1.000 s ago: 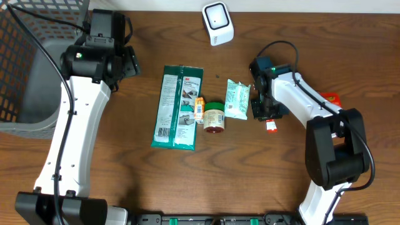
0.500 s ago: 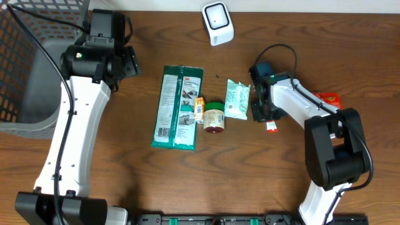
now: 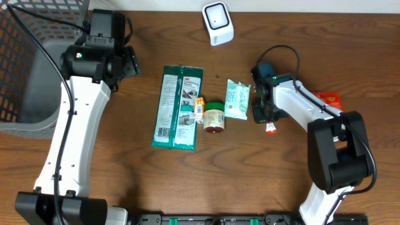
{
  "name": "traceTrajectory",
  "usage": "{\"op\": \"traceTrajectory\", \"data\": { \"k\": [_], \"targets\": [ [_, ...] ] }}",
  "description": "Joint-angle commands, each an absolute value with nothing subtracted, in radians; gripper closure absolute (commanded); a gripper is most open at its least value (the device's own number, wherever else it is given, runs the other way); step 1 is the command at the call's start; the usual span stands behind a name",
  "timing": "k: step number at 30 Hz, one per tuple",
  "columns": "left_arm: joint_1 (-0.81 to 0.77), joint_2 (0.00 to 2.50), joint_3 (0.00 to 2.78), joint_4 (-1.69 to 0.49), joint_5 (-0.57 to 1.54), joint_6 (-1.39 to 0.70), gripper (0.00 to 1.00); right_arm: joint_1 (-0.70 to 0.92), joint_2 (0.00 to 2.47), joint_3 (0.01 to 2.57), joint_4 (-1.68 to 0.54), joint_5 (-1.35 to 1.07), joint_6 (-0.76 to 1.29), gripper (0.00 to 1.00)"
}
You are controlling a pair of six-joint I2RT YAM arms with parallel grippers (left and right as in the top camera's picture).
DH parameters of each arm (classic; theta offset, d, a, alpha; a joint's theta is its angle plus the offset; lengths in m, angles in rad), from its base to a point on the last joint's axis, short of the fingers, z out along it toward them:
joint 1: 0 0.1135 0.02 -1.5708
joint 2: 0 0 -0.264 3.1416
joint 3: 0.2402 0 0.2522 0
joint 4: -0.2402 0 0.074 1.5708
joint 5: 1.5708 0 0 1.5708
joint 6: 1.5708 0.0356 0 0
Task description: Scan the item barcode
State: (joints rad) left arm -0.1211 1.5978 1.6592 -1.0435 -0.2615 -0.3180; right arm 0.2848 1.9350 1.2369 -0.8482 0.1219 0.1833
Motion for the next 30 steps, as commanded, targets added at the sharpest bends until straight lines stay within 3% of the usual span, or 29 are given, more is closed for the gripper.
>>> {"op": "traceTrajectory", "data": {
  "k": [1,8,15,17,18,23,30],
  "targets": [
    [-0.118,1.6,1.66,-1.046,-0.274,-0.327,0.15,0.257,1.855,1.247,-0.851,-0.097,0.113,0.99],
    [-0.118,1.6,1.66,-1.046,-0.274,-0.327,0.15,0.151,1.825,1.245,-0.875,-0.425,-0.006,0.99],
    [-0.118,1.6,1.66,-1.046,-0.274,-0.327,0.15,0.052,1.826,1.188,-0.836,-0.467,-0.065,0.99],
    [-0.118,1.6,1.66,-1.046,-0.274,-0.327,0.15,0.053,1.826,1.179,-0.825,-0.474,-0.065,0.92],
    [-0.118,1.6,1.66,-1.046,-0.274,-0.327,0.15,0.062,1.826,1.177,-0.817,-0.476,-0.06,0.83],
    [-0.118,1.6,1.66,-1.046,-0.274,-0.327,0.15,0.131,1.826,1.177,-0.792,-0.365,0.043,0.68],
    [-0.118,1.6,1.66,-1.046,-0.274,-0.327,0.15,0.287,1.826,1.177,-0.782,0.021,0.258,0.72]
  ]
}}
